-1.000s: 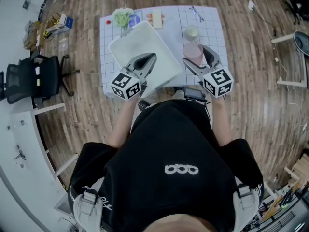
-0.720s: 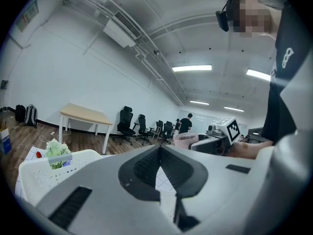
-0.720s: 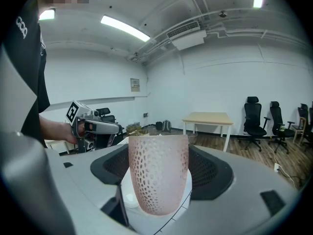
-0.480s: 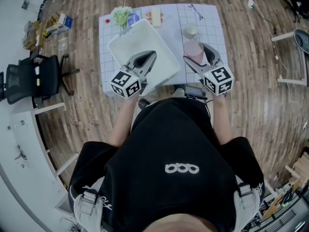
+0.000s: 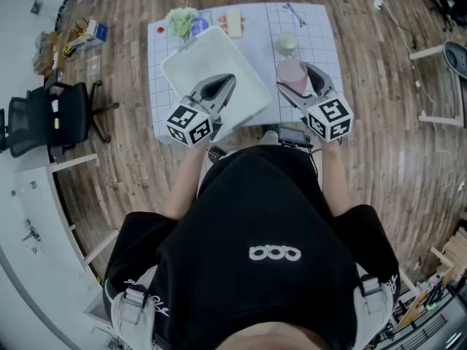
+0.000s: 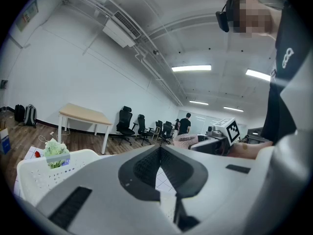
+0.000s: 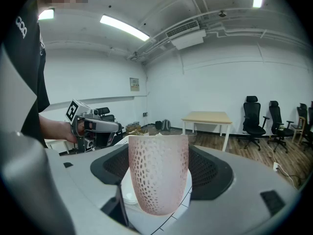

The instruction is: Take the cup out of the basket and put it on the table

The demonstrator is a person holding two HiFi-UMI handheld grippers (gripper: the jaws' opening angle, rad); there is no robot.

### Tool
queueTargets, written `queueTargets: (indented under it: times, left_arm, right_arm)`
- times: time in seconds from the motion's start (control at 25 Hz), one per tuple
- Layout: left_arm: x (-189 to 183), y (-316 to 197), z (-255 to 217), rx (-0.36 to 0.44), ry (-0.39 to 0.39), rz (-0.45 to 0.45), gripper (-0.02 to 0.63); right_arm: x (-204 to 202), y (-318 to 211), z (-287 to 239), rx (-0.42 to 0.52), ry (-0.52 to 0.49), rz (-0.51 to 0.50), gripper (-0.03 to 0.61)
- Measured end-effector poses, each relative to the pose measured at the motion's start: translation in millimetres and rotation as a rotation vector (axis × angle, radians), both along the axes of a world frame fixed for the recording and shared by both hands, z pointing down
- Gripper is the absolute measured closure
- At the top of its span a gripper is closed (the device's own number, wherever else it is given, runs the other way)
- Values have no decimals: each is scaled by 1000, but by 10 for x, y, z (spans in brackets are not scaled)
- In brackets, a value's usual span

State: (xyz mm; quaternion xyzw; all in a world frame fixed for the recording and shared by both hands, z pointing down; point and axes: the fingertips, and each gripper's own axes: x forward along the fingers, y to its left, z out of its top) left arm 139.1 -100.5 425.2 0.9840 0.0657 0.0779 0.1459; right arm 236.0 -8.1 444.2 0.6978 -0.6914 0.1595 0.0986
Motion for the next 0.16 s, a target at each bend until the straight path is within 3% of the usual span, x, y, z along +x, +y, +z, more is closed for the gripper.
queueTargets:
  times: [0.16]
  left_arm:
    - [-8,33,6,0,1,1,605]
  right_arm:
    - [-9,36,23,-4,-1,-1,236]
